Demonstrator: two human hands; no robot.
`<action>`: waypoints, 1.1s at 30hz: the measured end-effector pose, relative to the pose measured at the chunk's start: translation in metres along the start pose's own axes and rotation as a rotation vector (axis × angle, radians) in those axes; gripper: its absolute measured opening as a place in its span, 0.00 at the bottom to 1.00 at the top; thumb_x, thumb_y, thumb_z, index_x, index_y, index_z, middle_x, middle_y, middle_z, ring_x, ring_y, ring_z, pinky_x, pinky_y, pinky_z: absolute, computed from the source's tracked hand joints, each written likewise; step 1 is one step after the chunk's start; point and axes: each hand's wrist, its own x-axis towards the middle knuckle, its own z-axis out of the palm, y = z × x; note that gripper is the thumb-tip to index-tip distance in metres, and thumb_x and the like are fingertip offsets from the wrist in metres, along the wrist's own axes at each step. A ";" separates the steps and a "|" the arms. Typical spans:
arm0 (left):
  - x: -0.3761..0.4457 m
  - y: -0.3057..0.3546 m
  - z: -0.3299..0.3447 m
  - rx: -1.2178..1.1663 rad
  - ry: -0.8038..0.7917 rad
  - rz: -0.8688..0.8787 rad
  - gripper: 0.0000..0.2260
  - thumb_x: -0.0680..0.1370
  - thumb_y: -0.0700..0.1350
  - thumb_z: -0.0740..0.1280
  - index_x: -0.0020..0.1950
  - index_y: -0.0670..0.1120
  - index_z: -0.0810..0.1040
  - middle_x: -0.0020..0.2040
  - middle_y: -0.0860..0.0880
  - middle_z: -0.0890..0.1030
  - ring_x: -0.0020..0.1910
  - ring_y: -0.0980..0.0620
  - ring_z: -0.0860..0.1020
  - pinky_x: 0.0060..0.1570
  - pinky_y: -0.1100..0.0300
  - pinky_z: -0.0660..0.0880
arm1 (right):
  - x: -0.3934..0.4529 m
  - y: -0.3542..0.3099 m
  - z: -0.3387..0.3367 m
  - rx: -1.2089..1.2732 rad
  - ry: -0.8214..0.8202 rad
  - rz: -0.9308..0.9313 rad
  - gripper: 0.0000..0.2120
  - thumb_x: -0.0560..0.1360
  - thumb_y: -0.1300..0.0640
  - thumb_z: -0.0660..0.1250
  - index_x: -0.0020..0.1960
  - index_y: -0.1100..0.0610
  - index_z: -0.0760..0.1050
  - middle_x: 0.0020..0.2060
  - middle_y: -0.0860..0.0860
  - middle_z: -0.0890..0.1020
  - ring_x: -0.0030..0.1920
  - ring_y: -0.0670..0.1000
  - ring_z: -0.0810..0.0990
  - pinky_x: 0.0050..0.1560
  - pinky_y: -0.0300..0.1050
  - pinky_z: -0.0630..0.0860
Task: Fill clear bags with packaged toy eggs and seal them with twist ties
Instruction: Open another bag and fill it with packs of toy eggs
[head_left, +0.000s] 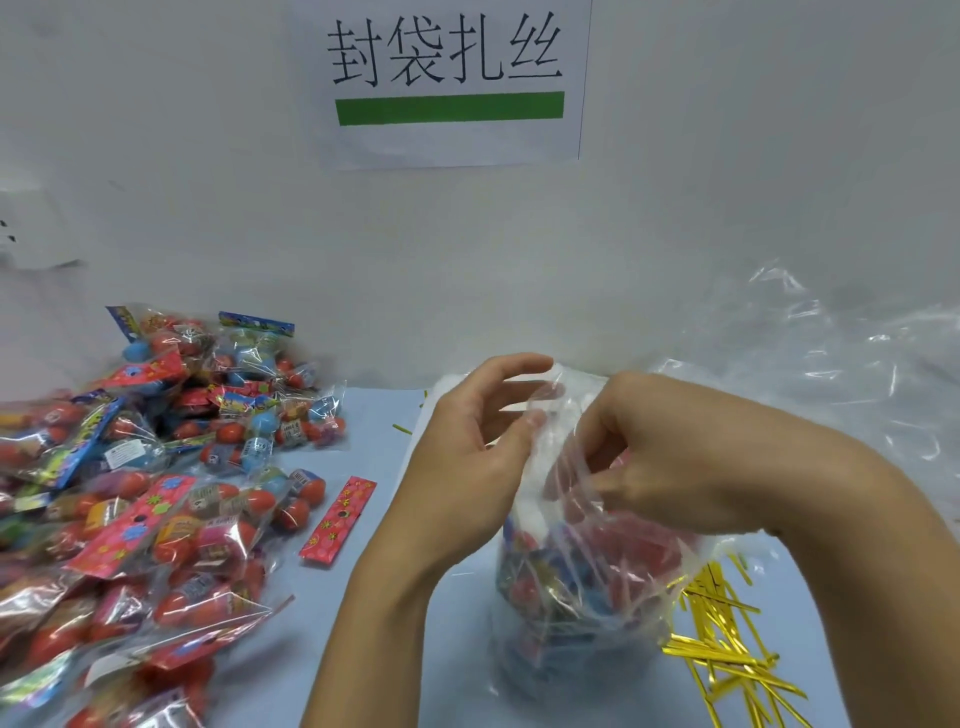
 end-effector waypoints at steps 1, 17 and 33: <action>0.000 -0.001 0.000 0.011 0.023 0.003 0.12 0.80 0.36 0.66 0.59 0.51 0.80 0.52 0.53 0.85 0.54 0.56 0.83 0.56 0.57 0.79 | 0.002 -0.001 0.003 -0.022 -0.016 -0.001 0.09 0.71 0.58 0.69 0.38 0.46 0.84 0.28 0.41 0.81 0.30 0.43 0.76 0.36 0.39 0.77; 0.001 0.005 -0.003 -0.047 0.243 0.116 0.10 0.79 0.31 0.66 0.50 0.45 0.81 0.43 0.50 0.86 0.42 0.50 0.85 0.48 0.52 0.82 | 0.011 -0.016 0.028 -0.138 -0.100 0.076 0.07 0.74 0.48 0.68 0.46 0.50 0.82 0.41 0.46 0.85 0.41 0.48 0.82 0.39 0.41 0.78; 0.001 0.004 0.000 -0.077 0.205 0.126 0.10 0.79 0.32 0.65 0.50 0.45 0.82 0.44 0.50 0.86 0.46 0.49 0.84 0.51 0.56 0.81 | 0.025 -0.007 0.033 0.060 -0.068 0.173 0.11 0.75 0.48 0.64 0.46 0.55 0.81 0.40 0.48 0.85 0.40 0.51 0.82 0.34 0.39 0.75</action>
